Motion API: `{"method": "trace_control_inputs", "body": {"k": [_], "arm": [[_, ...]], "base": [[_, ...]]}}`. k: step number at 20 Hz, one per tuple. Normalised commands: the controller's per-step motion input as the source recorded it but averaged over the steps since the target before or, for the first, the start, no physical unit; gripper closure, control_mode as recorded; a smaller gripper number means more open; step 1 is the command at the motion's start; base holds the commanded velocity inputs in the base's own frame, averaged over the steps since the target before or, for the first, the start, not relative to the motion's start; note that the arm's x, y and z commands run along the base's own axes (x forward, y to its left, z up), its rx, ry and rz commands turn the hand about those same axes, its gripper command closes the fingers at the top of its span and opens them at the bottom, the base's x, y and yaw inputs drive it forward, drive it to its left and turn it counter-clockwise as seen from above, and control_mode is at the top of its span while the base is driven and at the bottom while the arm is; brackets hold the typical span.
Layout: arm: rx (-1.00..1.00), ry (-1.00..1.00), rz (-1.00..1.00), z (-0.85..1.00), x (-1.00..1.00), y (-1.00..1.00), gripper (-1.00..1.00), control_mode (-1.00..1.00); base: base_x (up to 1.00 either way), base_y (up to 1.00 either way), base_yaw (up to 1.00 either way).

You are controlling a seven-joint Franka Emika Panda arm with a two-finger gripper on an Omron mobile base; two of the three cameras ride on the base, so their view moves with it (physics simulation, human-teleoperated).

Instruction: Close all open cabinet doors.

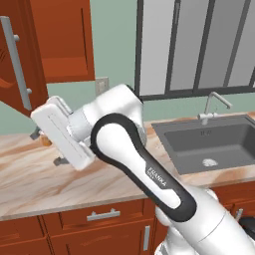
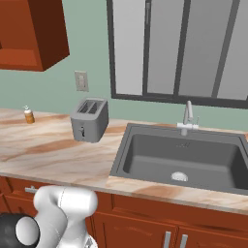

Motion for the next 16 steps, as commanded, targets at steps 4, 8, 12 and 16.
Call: {"method": "trace_control_inputs", "body": {"k": [4,8,12,16], "arm": [[0.0,0.0,-0.32,0.04,0.16,0.58,-1.0,-1.0],[0.0,0.0,-0.26,0.03,0.1,0.59,-1.0,-1.0],[0.0,0.0,-0.17,0.1,0.32,0.54,-1.0,-1.0],[-0.01,0.0,-0.14,0.14,0.38,0.47,-1.0,-1.0]], "base": [[0.0,0.0,0.0],[0.0,0.0,0.0],[0.0,0.0,0.0],[0.0,0.0,0.0]]}}
